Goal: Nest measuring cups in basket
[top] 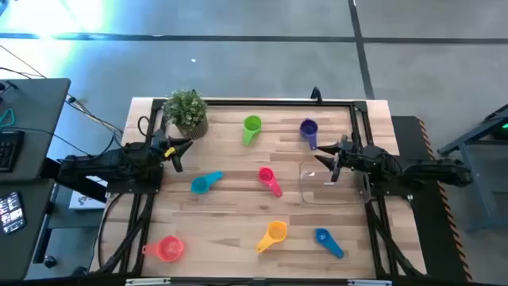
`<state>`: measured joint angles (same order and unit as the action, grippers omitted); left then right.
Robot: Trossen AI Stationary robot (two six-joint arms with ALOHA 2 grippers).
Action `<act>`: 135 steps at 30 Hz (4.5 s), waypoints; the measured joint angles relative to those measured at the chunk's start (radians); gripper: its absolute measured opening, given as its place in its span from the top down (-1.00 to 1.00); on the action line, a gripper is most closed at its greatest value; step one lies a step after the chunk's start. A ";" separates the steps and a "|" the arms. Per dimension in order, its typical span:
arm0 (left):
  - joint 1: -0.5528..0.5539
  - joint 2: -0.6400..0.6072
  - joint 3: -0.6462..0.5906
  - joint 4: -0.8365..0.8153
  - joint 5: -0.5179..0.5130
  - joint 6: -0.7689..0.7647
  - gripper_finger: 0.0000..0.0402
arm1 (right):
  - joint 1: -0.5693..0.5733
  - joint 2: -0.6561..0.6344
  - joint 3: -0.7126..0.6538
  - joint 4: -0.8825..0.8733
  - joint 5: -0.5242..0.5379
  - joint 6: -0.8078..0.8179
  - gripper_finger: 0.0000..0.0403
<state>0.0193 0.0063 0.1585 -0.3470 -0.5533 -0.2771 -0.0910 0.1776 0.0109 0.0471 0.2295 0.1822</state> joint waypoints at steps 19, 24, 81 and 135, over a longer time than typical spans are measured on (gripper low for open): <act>0.000 0.000 0.000 0.000 0.000 0.000 0.67 | 0.000 0.000 0.000 0.000 0.000 0.000 0.14; 0.000 0.000 0.000 0.000 0.000 0.000 0.67 | 0.000 0.000 0.000 0.000 0.000 0.000 0.14; 0.000 0.000 0.000 0.000 0.000 0.000 0.67 | 0.000 0.000 0.000 0.000 0.000 0.000 0.14; 0.000 0.782 0.822 -0.693 0.454 -0.324 0.67 | 0.000 0.000 0.000 0.000 0.000 0.000 0.14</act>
<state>0.0193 0.7879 0.9803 -1.0403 -0.0995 -0.6011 -0.0910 0.1776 0.0109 0.0468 0.2295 0.1822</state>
